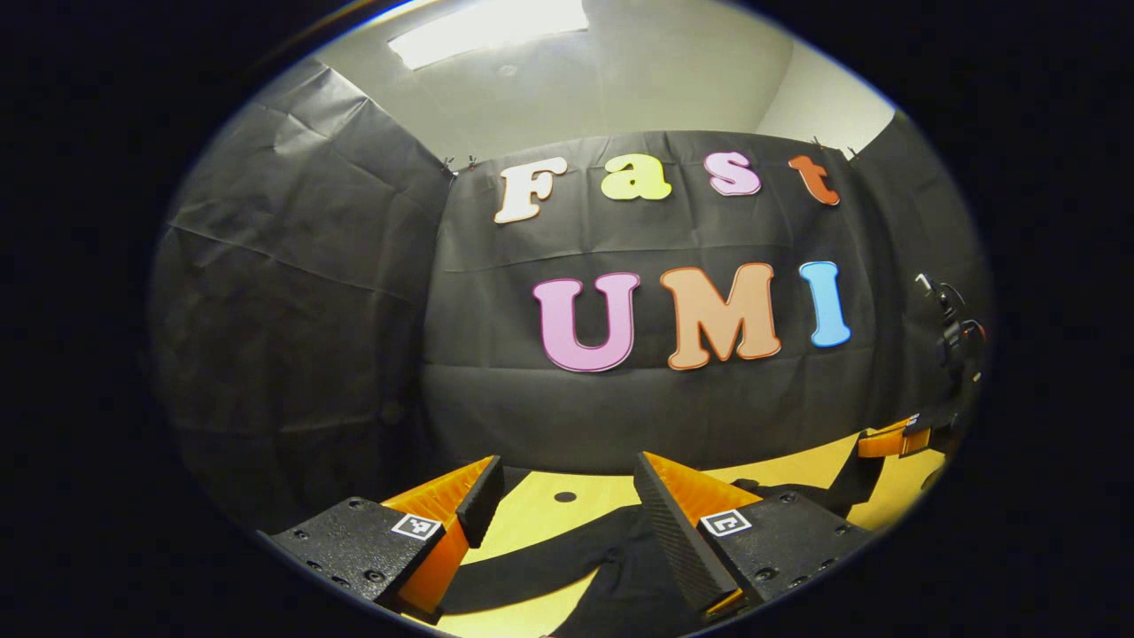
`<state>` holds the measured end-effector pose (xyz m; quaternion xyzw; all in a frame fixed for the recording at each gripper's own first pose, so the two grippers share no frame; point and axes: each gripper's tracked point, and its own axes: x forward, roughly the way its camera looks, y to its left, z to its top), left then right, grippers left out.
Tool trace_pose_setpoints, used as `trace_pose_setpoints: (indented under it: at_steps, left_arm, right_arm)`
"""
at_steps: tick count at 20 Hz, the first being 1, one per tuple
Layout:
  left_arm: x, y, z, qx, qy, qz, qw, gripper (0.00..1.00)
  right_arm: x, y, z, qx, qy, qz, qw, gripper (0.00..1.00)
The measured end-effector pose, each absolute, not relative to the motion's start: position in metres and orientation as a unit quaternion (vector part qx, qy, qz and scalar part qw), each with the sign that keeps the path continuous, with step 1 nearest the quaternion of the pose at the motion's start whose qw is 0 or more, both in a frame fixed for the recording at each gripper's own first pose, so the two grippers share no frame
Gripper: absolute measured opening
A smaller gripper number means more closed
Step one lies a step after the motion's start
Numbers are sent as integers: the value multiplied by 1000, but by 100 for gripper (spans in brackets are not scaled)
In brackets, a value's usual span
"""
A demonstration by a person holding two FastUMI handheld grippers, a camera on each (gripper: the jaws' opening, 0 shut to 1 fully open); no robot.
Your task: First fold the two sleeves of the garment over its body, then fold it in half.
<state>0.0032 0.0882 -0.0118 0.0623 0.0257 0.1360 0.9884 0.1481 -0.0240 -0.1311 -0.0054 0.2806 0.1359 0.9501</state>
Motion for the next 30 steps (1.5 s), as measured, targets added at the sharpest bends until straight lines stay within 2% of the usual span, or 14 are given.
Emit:
trace_pose_setpoints:
  at_steps: [3,4,8,9,10,15,16,18,20,25,26,27,28,30]
  left_arm:
    - [-1,120,-14,63,30,149,986,90]
    - [-2,128,-17,61,33,153,986,90]
    - [-8,157,-23,50,42,170,983,90]
    - [-10,164,-26,50,43,173,983,90]
    - [-11,170,-27,50,45,177,982,93]
    - [-26,197,-41,45,63,194,978,90]
    - [-29,200,-44,44,68,197,977,94]
    - [-36,209,-51,41,78,204,975,90]
    - [-43,217,-59,39,90,213,972,94]
    - [-64,235,-76,52,113,225,966,90]
    - [-67,240,-77,53,116,226,966,94]
    - [-70,246,-80,52,120,228,965,90]
    - [-73,251,-84,52,125,229,964,90]
    - [-79,260,-91,53,136,227,963,94]
  right_arm:
    - [161,12,-137,-10,285,152,946,2]
    - [164,23,-139,-10,286,156,945,5]
    - [177,64,-157,-24,296,177,938,0]
    - [179,74,-162,-27,299,183,936,2]
    - [183,83,-168,-31,305,188,933,0]
    - [202,133,-203,-31,339,212,916,2]
    - [206,142,-211,-33,346,215,912,2]
    - [214,161,-222,-43,359,220,906,2]
    - [224,173,-241,-53,372,219,901,2]
    - [251,196,-287,-60,403,201,891,2]
    - [256,198,-295,-62,405,195,891,2]
    - [263,201,-303,-65,408,188,891,0]
    - [266,204,-313,-66,413,184,889,3]
    - [278,210,-327,-75,415,173,890,3]
